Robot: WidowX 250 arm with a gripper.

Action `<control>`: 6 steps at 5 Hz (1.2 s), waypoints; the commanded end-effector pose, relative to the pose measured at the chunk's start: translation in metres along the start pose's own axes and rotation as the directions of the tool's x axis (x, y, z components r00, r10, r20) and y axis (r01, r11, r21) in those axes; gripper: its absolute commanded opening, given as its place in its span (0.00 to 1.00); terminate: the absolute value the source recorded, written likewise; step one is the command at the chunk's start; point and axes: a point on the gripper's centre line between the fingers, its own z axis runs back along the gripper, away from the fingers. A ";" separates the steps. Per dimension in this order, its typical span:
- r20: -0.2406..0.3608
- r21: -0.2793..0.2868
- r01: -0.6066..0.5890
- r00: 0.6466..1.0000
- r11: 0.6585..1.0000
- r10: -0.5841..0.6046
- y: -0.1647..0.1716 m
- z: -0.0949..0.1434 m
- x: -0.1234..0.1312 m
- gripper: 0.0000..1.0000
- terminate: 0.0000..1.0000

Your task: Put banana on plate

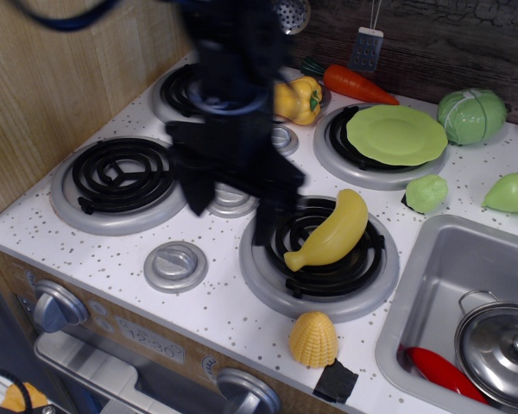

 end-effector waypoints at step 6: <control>0.262 -0.157 0.056 0.965 0.986 -0.013 -0.033 -0.062 0.040 0.00 0.00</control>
